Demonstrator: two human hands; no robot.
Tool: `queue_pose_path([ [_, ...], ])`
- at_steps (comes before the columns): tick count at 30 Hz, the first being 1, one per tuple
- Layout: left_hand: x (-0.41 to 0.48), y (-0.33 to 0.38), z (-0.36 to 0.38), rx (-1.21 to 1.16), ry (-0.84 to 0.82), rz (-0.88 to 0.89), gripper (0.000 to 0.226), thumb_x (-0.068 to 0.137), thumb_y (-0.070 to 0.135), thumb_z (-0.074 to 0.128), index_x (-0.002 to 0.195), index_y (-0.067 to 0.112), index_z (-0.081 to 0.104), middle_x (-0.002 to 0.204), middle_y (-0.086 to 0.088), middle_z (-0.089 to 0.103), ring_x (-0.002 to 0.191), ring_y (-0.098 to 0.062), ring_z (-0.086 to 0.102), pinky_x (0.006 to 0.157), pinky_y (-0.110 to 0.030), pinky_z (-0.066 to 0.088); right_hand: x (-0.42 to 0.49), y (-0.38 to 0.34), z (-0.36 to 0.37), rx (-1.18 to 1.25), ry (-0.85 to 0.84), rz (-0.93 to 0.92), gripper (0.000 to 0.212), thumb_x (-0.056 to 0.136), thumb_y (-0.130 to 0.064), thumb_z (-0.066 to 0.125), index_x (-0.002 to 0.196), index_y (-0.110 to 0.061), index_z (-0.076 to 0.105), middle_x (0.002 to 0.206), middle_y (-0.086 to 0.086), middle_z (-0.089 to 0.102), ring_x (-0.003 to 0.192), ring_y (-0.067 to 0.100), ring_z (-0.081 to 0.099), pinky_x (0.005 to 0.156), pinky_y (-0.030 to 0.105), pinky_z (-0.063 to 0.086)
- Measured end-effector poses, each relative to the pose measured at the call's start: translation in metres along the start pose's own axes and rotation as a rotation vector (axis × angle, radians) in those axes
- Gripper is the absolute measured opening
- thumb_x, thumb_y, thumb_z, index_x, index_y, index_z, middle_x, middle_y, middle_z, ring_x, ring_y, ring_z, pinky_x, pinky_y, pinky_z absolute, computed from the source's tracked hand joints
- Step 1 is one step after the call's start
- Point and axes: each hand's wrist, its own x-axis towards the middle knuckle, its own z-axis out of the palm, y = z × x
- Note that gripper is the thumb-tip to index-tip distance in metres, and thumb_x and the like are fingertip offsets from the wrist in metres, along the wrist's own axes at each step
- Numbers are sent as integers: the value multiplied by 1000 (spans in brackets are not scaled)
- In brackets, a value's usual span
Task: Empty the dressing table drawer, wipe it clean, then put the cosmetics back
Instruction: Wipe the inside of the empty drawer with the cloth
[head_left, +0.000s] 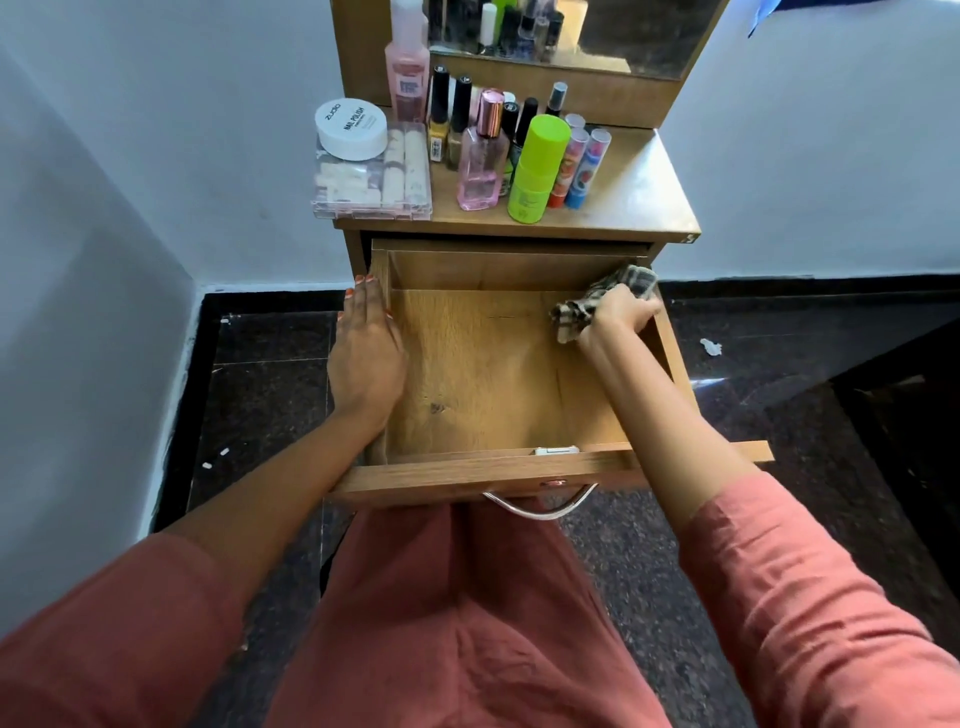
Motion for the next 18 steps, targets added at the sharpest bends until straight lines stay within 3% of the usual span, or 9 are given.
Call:
queue_pose_path([
  [3,-1,1,0,1,-10,-20,47,98,15,28,144,5,22,153,-13,23,142,-26,22,113,-41,29,0,9,10,-19,14,-50,52,92,-8,44,140,-14,26,141,13,35,122,29,44,104,37,39],
  [7,0,1,-2,4,-10,-25,47,98,15,28,144,6,23,153,-12,23,141,-26,23,108,-45,36,0,18,22,-90,5,-115,58,85,9,37,139,-10,26,143,17,25,128,31,37,106,35,34],
  [13,0,0,0,9,-15,-20,47,98,14,28,144,5,22,152,-14,24,141,-26,23,108,-44,36,3,24,27,-182,42,-215,54,81,17,44,130,-5,36,138,17,30,128,30,39,105,33,37],
  [18,1,-1,1,11,-2,-13,46,98,13,29,143,5,25,151,-13,26,141,-24,25,111,-42,34,-21,41,48,-325,-43,-213,50,80,13,52,126,-2,40,142,17,27,129,32,37,108,35,33],
])
